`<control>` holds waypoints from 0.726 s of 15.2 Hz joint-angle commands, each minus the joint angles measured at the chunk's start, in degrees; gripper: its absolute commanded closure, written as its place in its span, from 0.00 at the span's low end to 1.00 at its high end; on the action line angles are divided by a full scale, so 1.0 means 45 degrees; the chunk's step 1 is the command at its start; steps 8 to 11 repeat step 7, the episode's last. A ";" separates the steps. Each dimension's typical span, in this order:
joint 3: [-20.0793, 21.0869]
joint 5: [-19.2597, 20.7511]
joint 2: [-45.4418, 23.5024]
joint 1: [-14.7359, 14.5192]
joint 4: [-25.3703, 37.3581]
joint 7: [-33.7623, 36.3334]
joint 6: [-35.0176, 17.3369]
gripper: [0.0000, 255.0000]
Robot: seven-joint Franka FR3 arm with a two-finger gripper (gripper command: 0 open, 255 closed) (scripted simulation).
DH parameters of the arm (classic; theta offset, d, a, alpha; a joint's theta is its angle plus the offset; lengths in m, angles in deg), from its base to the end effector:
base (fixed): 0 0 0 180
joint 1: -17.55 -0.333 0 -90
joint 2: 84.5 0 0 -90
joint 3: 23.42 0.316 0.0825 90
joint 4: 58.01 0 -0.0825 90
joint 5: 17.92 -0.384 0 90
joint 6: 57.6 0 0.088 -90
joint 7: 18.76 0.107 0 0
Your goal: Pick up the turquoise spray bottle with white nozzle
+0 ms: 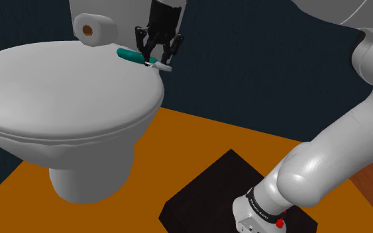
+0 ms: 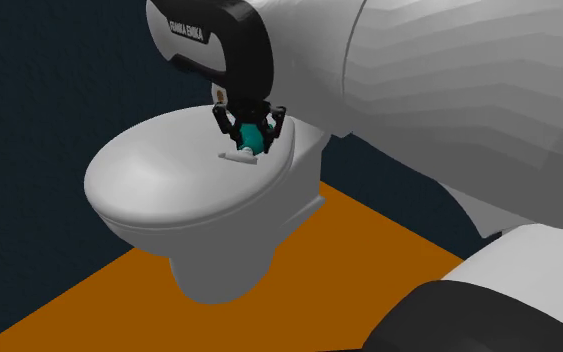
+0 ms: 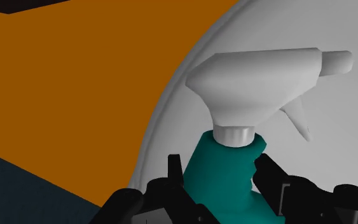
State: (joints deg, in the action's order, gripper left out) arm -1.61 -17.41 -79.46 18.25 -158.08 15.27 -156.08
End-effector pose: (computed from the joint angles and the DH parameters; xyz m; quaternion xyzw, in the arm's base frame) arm 0.5013 0.2012 0.5985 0.9931 -0.1121 0.0335 0.0059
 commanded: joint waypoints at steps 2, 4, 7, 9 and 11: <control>0.0002 0.0049 -0.0130 0.0007 0.0688 -0.0005 0.0569 1.00; 0.0012 0.0079 -0.0214 0.0004 0.1125 0.0007 0.0929 1.00; 0.0019 0.0099 -0.0268 0.0001 0.1384 0.0015 0.1139 1.00; 0.0019 0.0099 -0.0268 0.0001 0.1384 0.0015 0.1139 1.00; 0.0019 0.0099 -0.0268 0.0001 0.1384 0.0015 0.1139 1.00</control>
